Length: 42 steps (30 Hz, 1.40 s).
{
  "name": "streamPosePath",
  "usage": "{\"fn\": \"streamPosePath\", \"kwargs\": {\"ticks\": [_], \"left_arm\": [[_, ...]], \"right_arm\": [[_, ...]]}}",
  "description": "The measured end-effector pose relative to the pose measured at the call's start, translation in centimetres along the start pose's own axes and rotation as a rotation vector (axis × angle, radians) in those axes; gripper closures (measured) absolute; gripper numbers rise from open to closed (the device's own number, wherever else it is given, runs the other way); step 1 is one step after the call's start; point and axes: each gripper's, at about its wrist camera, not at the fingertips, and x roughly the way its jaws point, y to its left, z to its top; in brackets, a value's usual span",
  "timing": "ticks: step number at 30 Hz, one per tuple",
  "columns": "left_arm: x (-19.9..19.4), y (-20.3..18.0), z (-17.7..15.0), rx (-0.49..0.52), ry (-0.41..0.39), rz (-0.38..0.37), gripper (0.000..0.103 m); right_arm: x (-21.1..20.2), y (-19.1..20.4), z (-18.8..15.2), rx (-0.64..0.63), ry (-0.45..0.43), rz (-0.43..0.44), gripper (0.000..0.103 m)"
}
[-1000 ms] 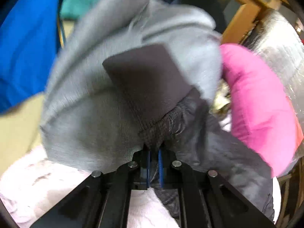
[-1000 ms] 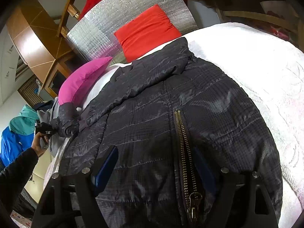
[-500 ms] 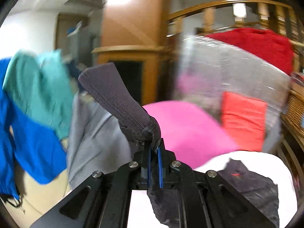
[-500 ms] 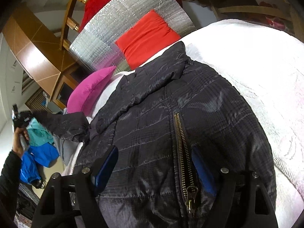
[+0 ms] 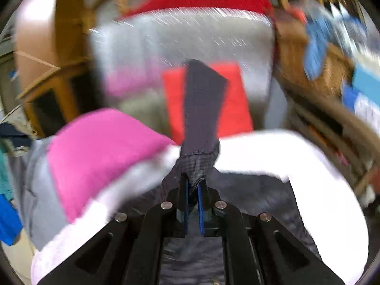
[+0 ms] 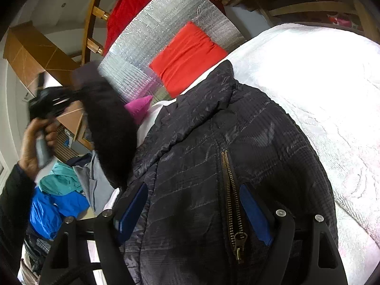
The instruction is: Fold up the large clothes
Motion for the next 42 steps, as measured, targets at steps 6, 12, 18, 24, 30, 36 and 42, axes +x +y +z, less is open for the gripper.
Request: {"fn": "streamPosePath", "kwargs": {"ticks": [6, 12, 18, 24, 30, 36, 42], "left_arm": [[8.5, -7.6, -6.1, 0.145, 0.263, -0.022, 0.047], [8.9, -5.2, -10.9, 0.117, 0.361, -0.010, 0.046], [5.2, 2.2, -15.4, -0.042, 0.314, 0.038, 0.039], [0.6, 9.9, -23.3, -0.187, 0.252, 0.215, 0.038], [-4.1, 14.6, -30.1, -0.405, 0.176, 0.207, 0.037], [-6.0, 17.2, -33.7, -0.646, 0.091, 0.144, 0.036], [-5.1, 17.9, -34.6, -0.715, 0.069, 0.129, 0.032]], "right_arm": [[-0.1, -0.5, 0.3, 0.014, -0.004, 0.018, 0.021], [-0.2, -0.4, 0.4, 0.012, -0.013, 0.019, 0.021], [-0.1, -0.3, 0.3, 0.003, -0.012, -0.008, 0.021], [0.3, 0.0, 0.0, -0.023, 0.011, -0.053, 0.021], [0.4, 0.8, -0.3, -0.013, 0.091, -0.018, 0.021], [2.5, 4.7, 5.6, 0.066, 0.101, 0.140, 0.021], [11.7, 5.2, 11.0, 0.183, 0.177, 0.107, 0.021]]}}
